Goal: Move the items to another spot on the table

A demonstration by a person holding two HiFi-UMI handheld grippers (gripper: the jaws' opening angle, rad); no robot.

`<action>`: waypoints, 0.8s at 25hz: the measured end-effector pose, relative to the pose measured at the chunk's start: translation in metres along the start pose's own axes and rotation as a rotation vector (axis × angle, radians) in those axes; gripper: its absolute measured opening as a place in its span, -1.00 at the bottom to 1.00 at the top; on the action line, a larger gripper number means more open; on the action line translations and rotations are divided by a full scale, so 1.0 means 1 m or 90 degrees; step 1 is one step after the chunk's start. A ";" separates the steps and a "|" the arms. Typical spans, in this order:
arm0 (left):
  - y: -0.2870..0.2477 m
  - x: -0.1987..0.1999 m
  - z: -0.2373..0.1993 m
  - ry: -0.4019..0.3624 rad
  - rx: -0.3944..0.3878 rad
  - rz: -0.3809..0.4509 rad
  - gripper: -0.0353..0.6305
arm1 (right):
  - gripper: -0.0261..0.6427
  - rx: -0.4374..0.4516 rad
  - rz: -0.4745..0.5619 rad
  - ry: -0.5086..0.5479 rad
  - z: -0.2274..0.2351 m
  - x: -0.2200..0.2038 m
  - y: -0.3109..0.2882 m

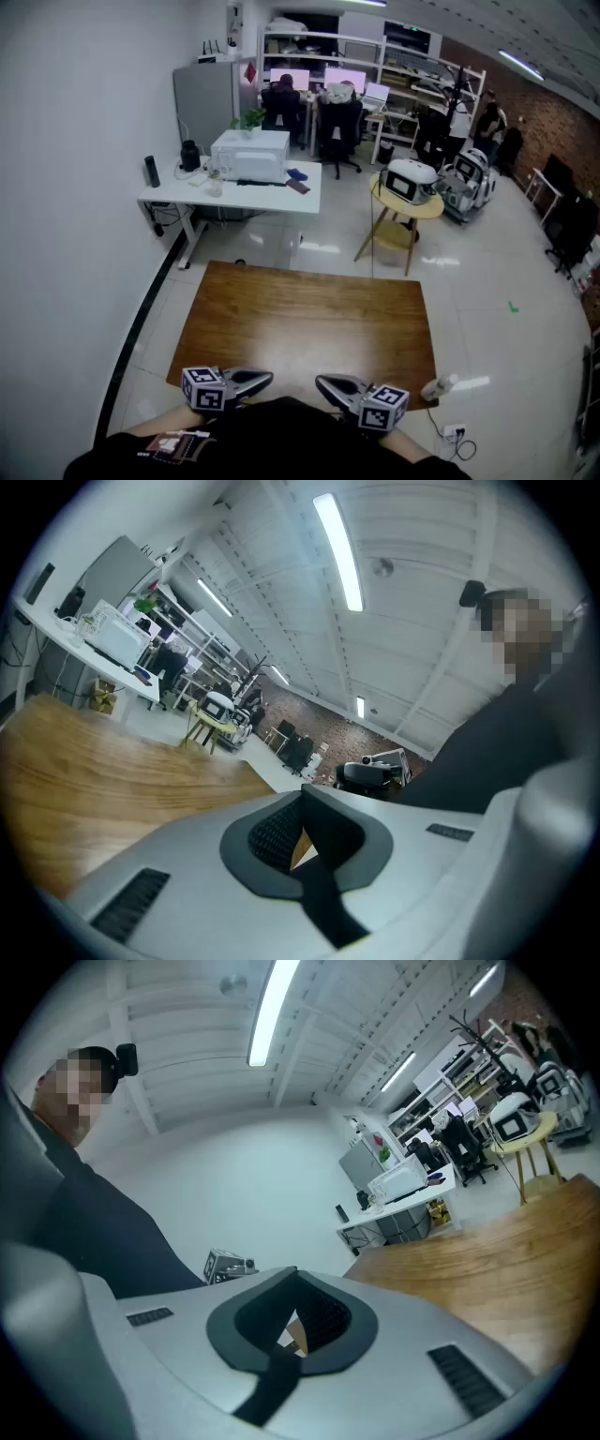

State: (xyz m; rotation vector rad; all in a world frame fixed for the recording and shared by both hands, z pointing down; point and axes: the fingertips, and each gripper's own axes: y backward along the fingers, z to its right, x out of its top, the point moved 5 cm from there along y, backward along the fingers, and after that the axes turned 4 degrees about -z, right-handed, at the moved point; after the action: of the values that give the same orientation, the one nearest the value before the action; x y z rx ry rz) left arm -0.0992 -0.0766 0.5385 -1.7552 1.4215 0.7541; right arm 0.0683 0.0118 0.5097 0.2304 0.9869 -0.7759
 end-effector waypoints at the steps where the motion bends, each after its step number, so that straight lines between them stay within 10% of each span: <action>1: -0.006 0.000 0.003 0.000 0.000 0.000 -0.92 | -0.95 -0.006 -0.002 0.010 0.005 0.001 0.008; 20: -0.113 -0.005 -0.002 0.044 -0.129 -0.047 -0.92 | -0.95 -0.191 0.066 -0.042 0.061 0.004 0.122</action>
State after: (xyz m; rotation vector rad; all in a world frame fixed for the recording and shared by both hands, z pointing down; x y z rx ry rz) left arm 0.0099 -0.0631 0.5637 -1.9951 1.3568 0.8285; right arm 0.1927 0.0663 0.5205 -0.0044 1.0066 -0.5303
